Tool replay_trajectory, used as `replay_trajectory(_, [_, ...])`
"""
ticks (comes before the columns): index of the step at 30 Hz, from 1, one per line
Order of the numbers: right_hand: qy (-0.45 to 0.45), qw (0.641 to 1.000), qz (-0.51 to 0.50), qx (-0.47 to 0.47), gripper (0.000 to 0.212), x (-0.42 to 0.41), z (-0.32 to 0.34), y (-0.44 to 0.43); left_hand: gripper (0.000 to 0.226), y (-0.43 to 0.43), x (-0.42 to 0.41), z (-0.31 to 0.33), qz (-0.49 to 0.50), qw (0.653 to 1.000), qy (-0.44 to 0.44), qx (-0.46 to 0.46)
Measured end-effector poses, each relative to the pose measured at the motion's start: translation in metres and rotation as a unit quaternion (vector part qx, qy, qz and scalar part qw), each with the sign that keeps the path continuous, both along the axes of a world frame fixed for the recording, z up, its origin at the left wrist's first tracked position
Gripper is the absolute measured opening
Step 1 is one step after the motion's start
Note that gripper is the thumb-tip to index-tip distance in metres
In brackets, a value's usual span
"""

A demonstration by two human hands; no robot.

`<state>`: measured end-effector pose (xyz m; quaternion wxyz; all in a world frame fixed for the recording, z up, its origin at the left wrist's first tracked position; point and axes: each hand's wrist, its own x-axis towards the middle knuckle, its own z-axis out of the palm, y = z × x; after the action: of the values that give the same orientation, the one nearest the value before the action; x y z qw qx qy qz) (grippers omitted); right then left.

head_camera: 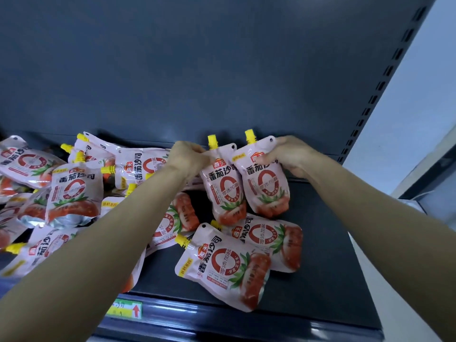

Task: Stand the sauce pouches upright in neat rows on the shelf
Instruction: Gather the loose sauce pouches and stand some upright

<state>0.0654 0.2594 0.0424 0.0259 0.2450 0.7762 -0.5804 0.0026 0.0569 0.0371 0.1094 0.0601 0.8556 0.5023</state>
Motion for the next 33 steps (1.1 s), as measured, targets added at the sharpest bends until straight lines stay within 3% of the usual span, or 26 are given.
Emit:
replay_trajectory(6, [0.096, 0.985, -0.086, 0.119, 0.030, 0.021, 0.009, 0.022, 0.010, 0.013, 0.008, 0.004, -0.022, 0.999, 0.029, 0.002])
replay_trajectory(10, [0.102, 0.976, -0.124, 0.148, 0.018, 0.030, 0.011, 0.041, 0.011, 0.023, 0.017, 0.007, -0.044, 0.998, 0.045, 0.013])
replay_trajectory(12, [0.102, 0.974, -0.119, 0.166, 0.008, 0.034, 0.011, 0.045, 0.016, 0.028, 0.021, 0.009, -0.057, 0.997, 0.048, 0.025])
replay_trajectory(18, [0.098, 0.965, -0.116, 0.213, 0.020, 0.036, 0.009, 0.047, 0.025, 0.053, 0.035, 0.014, -0.096, 0.991, 0.073, 0.062])
replay_trajectory(24, [0.114, 0.954, -0.138, 0.240, 0.027, 0.050, 0.015, 0.053, 0.017, 0.084, 0.052, 0.003, -0.137, 0.983, 0.037, 0.120])
replay_trajectory(28, [0.122, 0.949, -0.131, 0.259, 0.025, 0.060, 0.018, 0.058, 0.006, 0.098, 0.064, -0.001, -0.175, 0.976, 0.032, 0.122])
replay_trajectory(33, [0.130, 0.942, -0.113, 0.289, 0.026, 0.072, 0.018, 0.060, 0.013, 0.096, 0.069, 0.003, -0.215, 0.973, 0.053, 0.071])
